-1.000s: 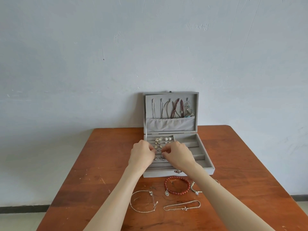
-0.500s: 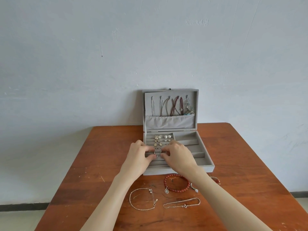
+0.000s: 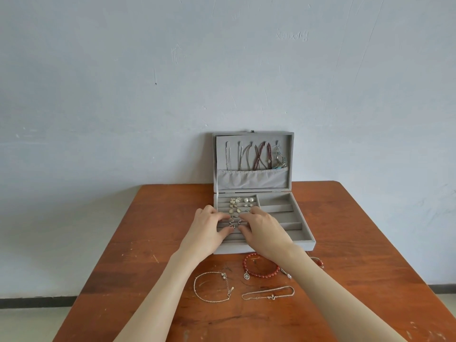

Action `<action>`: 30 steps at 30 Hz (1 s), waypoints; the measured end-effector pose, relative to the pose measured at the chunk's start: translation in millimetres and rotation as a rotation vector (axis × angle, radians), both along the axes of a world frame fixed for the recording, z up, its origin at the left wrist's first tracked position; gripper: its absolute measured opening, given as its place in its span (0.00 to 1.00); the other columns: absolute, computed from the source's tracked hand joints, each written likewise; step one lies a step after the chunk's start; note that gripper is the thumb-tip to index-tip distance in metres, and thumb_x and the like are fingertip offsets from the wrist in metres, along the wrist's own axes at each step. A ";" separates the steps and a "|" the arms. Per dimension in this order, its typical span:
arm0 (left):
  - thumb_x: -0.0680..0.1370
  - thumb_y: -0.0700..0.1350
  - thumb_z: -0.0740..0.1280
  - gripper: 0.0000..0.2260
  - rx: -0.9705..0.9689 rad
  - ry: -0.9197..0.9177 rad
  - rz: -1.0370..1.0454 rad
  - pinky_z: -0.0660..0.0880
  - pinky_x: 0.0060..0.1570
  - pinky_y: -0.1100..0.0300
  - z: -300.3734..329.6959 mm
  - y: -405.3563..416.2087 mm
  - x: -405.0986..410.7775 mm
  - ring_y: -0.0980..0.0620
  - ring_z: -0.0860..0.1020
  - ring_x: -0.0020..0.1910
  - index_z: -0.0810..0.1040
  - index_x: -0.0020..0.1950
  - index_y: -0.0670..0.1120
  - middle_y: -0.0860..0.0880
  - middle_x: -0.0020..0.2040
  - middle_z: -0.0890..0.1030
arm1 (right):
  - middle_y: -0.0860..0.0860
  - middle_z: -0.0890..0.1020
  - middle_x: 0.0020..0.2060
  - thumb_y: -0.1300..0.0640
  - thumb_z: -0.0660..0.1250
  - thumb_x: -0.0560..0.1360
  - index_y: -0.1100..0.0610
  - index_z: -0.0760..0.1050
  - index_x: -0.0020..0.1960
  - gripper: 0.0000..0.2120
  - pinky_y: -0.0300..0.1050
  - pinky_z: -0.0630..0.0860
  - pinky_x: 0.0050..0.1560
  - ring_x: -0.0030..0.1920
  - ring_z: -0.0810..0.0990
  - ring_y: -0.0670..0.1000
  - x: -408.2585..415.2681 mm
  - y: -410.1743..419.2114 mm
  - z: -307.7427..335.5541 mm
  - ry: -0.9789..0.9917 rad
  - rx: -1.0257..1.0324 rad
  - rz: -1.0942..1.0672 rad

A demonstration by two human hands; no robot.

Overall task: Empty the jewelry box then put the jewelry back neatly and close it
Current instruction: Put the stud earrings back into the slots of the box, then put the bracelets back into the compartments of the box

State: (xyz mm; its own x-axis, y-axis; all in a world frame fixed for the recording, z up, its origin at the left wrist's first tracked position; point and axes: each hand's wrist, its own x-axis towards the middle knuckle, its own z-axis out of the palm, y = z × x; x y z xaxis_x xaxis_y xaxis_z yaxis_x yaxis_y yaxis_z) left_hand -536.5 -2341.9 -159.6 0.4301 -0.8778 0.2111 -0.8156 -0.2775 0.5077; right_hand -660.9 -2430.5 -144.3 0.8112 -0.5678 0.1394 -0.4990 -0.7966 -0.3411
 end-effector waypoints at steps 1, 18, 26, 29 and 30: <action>0.77 0.50 0.65 0.17 -0.005 0.009 -0.001 0.63 0.54 0.65 0.9 2.4 -0.9 0.56 0.63 0.52 0.73 0.65 0.49 0.51 0.53 0.71 | 0.56 0.74 0.56 0.56 0.58 0.79 0.59 0.73 0.62 0.14 0.46 0.71 0.52 0.56 0.76 0.57 -1.6 0.6 -1.0 -0.029 0.012 -0.002; 0.71 0.49 0.72 0.08 0.305 0.163 -0.002 0.66 0.38 0.67 11.6 73.4 -11.9 0.59 0.71 0.40 0.74 0.36 0.56 0.55 0.44 0.73 | 0.45 0.78 0.33 0.53 0.65 0.68 0.49 0.80 0.37 0.05 0.42 0.70 0.40 0.38 0.77 0.50 -38.1 57.0 -28.1 -0.269 -0.086 0.104; 0.78 0.49 0.62 0.05 0.285 0.156 -0.094 0.67 0.39 0.65 22.9 74.3 -23.8 0.59 0.71 0.37 0.72 0.42 0.54 0.56 0.44 0.77 | 0.48 0.79 0.44 0.47 0.63 0.74 0.53 0.80 0.52 0.14 0.37 0.66 0.52 0.47 0.73 0.48 -38.3 66.6 -23.2 -0.192 0.140 0.136; 0.79 0.50 0.61 0.07 0.213 0.251 -0.122 0.68 0.37 0.64 37.9 71.8 -29.4 0.58 0.72 0.33 0.72 0.40 0.55 0.56 0.40 0.81 | 0.48 0.80 0.39 0.54 0.67 0.73 0.54 0.80 0.47 0.06 0.31 0.69 0.43 0.38 0.74 0.41 -39.5 62.4 -14.0 -0.237 0.433 0.108; 0.78 0.49 0.62 0.07 0.185 0.270 -0.132 0.68 0.40 0.63 42.9 69.8 -30.8 0.58 0.74 0.35 0.72 0.40 0.55 0.56 0.39 0.81 | 0.49 0.81 0.38 0.56 0.67 0.73 0.54 0.80 0.44 0.04 0.31 0.70 0.42 0.37 0.75 0.41 -40.8 59.8 -10.1 -0.255 0.538 0.088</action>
State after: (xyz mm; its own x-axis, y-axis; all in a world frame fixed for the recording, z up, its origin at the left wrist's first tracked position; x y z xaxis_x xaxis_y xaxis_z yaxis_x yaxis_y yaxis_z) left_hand -567.3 -2272.1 -116.7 0.3289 -0.9423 -0.0624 -0.6935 -0.2859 0.6613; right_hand -701.7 -2370.7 -154.3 0.8369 -0.5453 0.0473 -0.2886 -0.5131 -0.8084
